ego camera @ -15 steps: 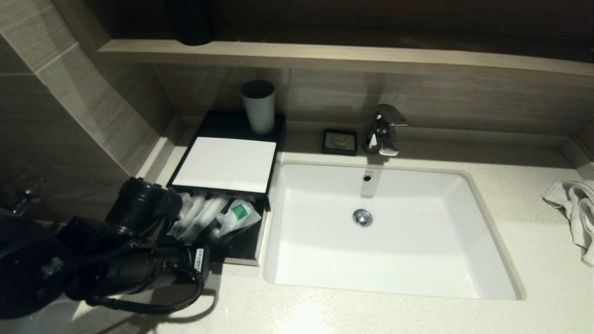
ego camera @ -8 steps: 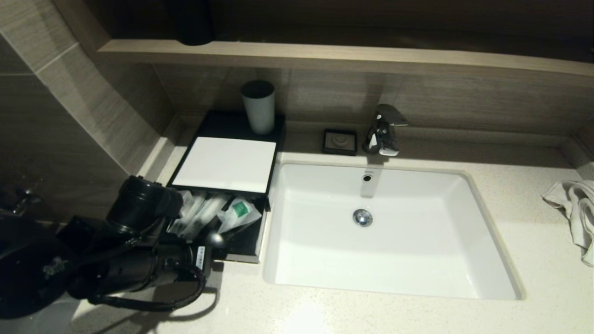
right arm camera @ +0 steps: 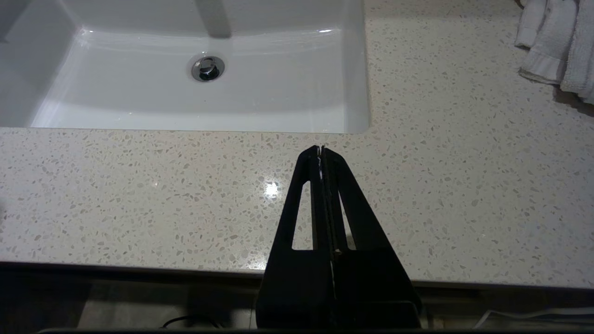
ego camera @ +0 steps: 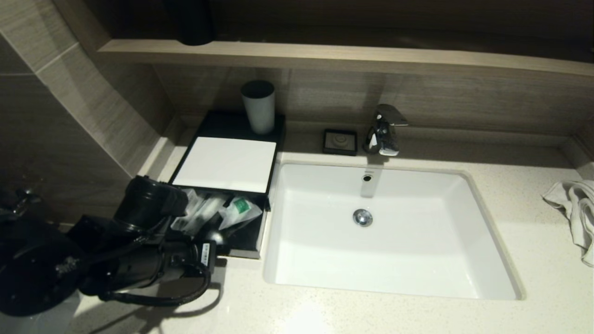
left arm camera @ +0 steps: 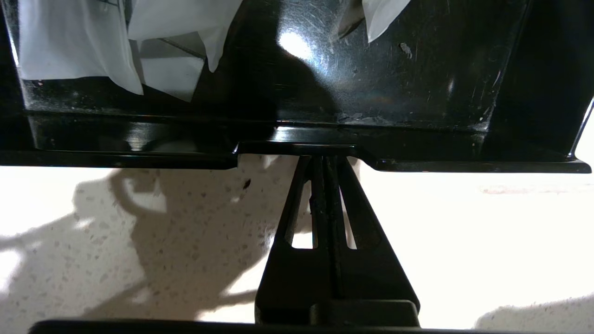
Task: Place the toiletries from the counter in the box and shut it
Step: Close the drawer
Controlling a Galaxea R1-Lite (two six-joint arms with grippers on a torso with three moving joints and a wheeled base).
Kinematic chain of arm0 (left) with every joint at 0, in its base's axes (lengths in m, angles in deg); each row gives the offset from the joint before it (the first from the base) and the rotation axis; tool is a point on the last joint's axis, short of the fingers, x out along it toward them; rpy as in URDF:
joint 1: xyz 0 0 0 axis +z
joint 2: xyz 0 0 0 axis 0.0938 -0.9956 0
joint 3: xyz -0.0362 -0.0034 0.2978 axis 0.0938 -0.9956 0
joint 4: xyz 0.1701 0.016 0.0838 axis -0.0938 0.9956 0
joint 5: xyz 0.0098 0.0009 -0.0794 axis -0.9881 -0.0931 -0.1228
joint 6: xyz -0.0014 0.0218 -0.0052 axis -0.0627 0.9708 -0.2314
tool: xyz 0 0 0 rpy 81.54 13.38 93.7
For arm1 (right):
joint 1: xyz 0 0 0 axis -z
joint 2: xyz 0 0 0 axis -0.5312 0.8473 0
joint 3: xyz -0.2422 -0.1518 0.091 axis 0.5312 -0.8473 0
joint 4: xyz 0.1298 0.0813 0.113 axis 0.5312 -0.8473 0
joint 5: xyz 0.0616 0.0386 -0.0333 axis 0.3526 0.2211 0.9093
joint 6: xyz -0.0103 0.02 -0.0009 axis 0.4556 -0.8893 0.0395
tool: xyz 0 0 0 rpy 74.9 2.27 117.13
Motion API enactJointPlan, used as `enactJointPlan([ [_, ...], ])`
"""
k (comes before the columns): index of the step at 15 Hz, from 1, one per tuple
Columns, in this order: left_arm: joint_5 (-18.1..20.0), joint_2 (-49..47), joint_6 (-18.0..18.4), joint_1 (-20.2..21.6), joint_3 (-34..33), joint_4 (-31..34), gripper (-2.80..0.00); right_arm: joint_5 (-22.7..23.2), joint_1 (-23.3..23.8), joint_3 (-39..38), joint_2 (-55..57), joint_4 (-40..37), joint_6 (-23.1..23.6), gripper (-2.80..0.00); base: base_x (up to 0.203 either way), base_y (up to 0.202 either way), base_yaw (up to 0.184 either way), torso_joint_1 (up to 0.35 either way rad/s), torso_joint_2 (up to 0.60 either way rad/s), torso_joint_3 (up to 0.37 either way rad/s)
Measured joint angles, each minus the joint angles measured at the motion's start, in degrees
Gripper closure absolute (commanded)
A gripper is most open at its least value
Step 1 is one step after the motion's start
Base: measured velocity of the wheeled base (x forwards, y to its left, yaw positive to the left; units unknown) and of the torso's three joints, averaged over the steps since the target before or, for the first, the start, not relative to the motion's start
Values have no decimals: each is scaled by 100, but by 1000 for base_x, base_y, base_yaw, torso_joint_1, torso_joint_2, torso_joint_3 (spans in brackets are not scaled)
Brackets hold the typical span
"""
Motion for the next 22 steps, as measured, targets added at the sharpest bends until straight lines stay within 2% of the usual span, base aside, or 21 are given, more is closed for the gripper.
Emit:
enactJointPlan([
  [22, -89, -435, 44, 102, 455, -881, 0, -1, 0, 0, 0, 0, -2, 0, 0, 0, 0, 0, 0, 0],
])
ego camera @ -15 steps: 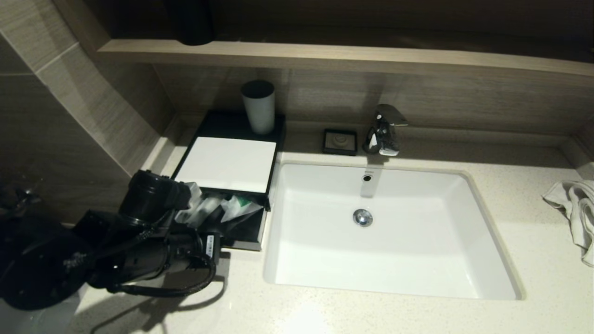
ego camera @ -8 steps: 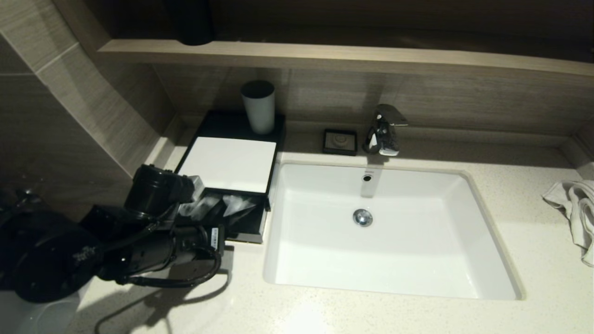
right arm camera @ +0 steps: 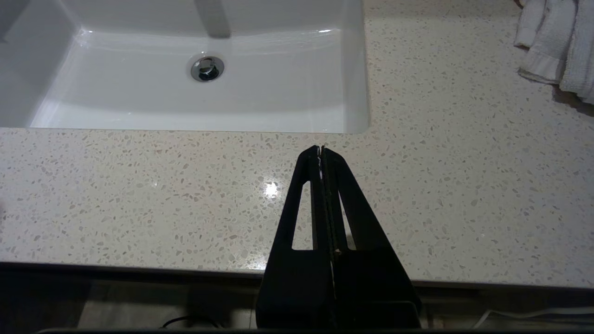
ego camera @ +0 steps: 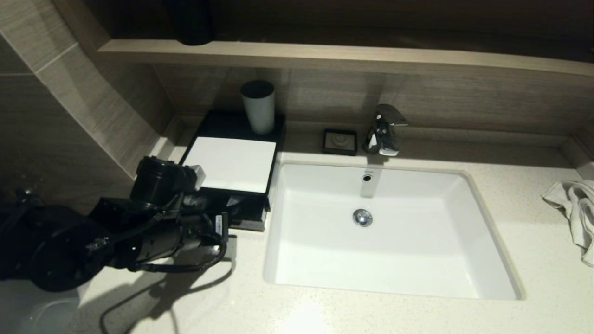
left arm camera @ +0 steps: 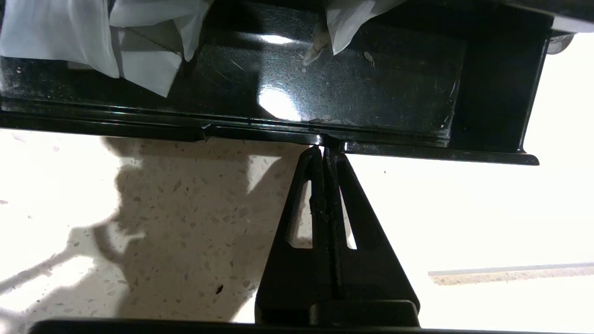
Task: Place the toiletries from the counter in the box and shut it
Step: Close the drawer
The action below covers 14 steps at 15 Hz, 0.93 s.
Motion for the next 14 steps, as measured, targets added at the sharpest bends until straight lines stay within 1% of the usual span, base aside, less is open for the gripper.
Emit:
enactJointPlan([
  [7, -52, -220, 0, 105, 413, -89, 0, 0, 0, 0, 0, 0, 5, 0, 0, 0, 0, 0, 0, 0],
  [14, -52, -299, 5, 118, 627, -110, 0, -2, 0, 0, 0, -2, 2, 0, 0, 0, 0, 0, 0, 0],
])
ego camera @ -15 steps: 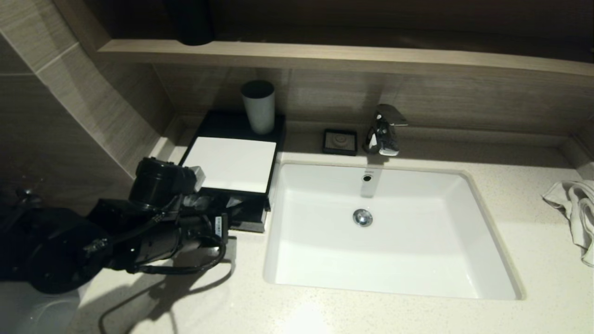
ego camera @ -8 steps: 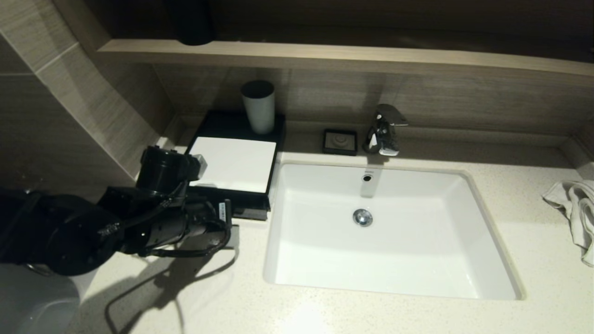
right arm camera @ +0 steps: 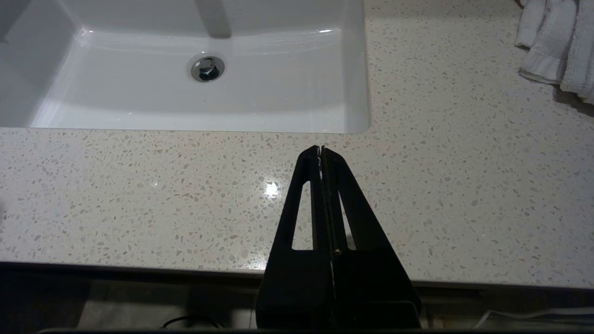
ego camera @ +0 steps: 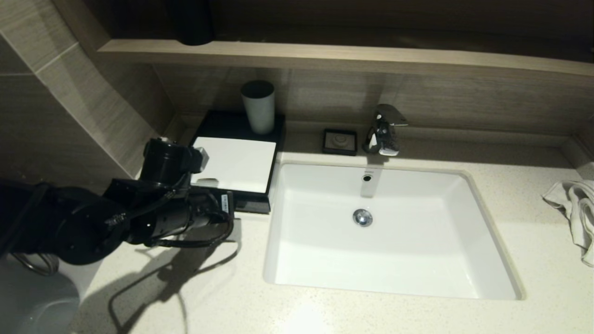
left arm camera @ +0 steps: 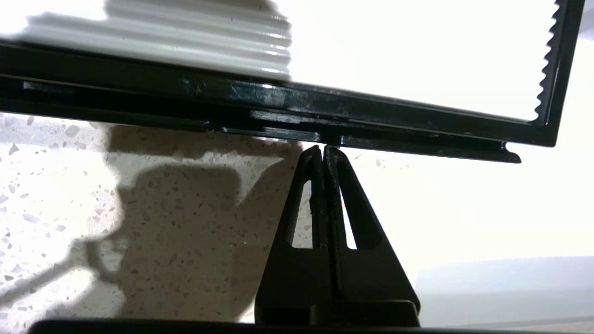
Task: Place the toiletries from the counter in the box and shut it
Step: Close the drawer
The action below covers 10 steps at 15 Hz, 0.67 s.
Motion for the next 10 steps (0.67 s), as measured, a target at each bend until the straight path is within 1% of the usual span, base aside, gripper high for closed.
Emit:
enactJointPlan([
  [3, 0, -11, 2, 5, 51, -136, 0, 2, 0, 0, 0, 0, 0, 0, 0, 0, 0, 0, 0, 0],
  [10, -27, -21, 0, 2, 109, -138, 0, 2, 0, 0, 0, 2, 2, 0, 0, 0, 0, 0, 0, 0],
])
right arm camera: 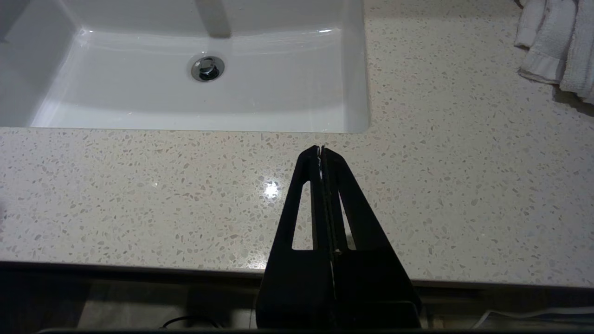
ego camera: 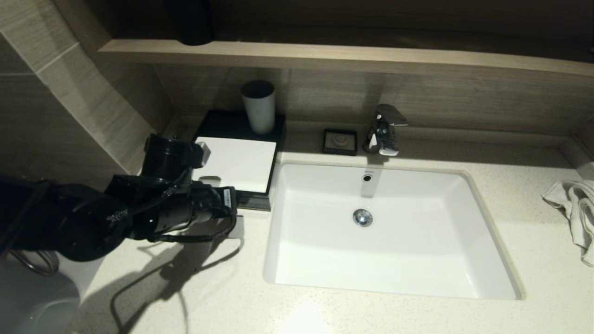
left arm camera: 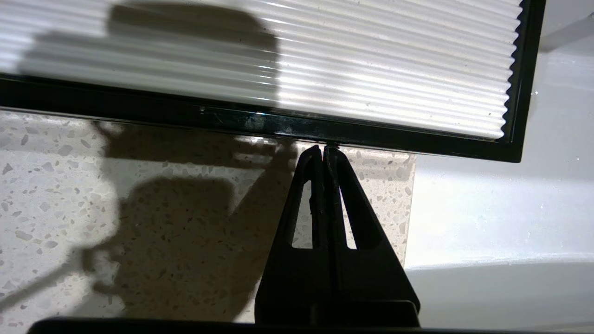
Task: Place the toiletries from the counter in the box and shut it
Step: Close the drawer
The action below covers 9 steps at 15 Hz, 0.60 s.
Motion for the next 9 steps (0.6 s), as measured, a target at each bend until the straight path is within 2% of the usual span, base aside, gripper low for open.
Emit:
enactJointPlan([
  [9, -107, 390, 4, -9, -540, 30, 0, 2, 0, 0, 0, 1, 0, 0, 0, 0, 0, 0, 0, 0],
])
